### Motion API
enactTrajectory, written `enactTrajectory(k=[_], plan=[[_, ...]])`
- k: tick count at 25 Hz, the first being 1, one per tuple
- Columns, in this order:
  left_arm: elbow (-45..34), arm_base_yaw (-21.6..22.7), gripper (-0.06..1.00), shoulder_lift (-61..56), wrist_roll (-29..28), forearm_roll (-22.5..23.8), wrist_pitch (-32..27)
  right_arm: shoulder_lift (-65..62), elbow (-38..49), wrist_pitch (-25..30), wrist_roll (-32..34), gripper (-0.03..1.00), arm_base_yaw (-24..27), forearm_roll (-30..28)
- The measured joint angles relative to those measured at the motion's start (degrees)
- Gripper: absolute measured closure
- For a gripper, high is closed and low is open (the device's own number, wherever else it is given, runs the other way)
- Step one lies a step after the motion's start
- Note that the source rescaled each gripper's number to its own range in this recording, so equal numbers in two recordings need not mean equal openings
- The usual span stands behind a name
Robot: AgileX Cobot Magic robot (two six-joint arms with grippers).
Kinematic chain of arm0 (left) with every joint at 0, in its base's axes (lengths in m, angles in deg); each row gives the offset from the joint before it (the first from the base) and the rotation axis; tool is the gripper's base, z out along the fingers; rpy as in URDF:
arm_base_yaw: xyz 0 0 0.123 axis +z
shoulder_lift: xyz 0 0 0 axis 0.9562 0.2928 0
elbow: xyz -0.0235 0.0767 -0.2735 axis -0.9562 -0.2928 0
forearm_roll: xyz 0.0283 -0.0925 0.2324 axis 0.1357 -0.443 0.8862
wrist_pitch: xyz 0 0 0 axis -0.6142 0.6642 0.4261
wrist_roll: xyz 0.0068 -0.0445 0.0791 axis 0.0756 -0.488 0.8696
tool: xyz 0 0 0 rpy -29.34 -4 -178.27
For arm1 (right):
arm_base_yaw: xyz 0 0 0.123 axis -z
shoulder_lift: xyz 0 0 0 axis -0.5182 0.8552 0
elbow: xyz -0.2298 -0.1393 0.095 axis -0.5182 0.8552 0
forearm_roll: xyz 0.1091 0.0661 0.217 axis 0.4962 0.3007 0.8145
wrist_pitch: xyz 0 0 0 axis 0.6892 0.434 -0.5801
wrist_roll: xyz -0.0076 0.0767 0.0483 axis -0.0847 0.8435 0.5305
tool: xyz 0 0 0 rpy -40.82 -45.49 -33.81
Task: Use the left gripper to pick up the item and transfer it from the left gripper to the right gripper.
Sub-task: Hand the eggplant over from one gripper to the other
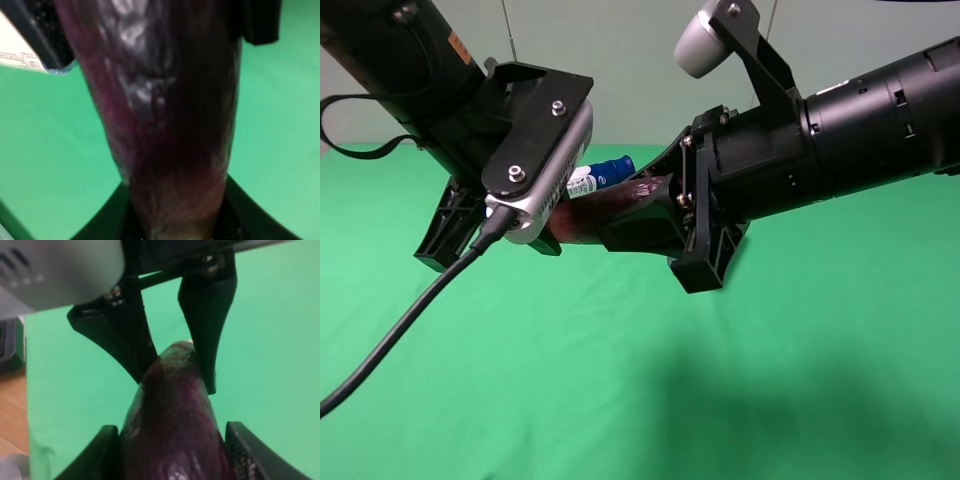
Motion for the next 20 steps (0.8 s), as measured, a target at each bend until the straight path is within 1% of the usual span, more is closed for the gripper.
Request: enactTrajectory(k=[11, 12, 13, 14, 16, 17, 18, 19, 20], plan=[[0.0, 0.0, 0.94, 0.0, 0.0, 0.4, 1.3, 0.0, 0.0, -1.3, -0.3, 0.97, 0.0, -0.1], [0.0, 0.0, 0.92, 0.0, 0.0, 0.4, 1.4, 0.0, 0.0, -1.3, -0.3, 0.97, 0.0, -0.1], [0.0, 0.0, 0.84, 0.0, -0.1, 0.4, 1.7, 0.0, 0.0, -1.3, -0.3, 0.97, 0.0, -0.1], [0.1, 0.0, 0.69, 0.0, -0.4, 0.3, 2.0, 0.0, 0.0, -1.3, -0.3, 0.97, 0.0, -0.1], [0.1, 0.0, 0.31, 0.0, -1.2, 0.2, 2.2, 0.0, 0.0, -1.3, -0.3, 0.97, 0.0, 0.0], [0.1, 0.0, 0.19, 0.0, -1.6, 0.0, 2.3, 0.0, 0.0, -1.3, -0.3, 0.97, 0.0, 0.0], [0.1, 0.0, 0.10, 0.0, -1.9, 0.0, 2.3, 0.0, 0.0, -1.3, -0.3, 0.97, 0.0, 0.0], [0.1, 0.0, 0.04, 0.0, -2.0, 0.0, 2.3, 0.0, 0.0, -1.3, -0.3, 0.97, 0.0, 0.0], [0.1, 0.0, 0.00, 0.0, -2.1, 0.0, 2.3, 0.0, 0.0, -1.3, -0.3, 0.97, 0.0, 0.0]])
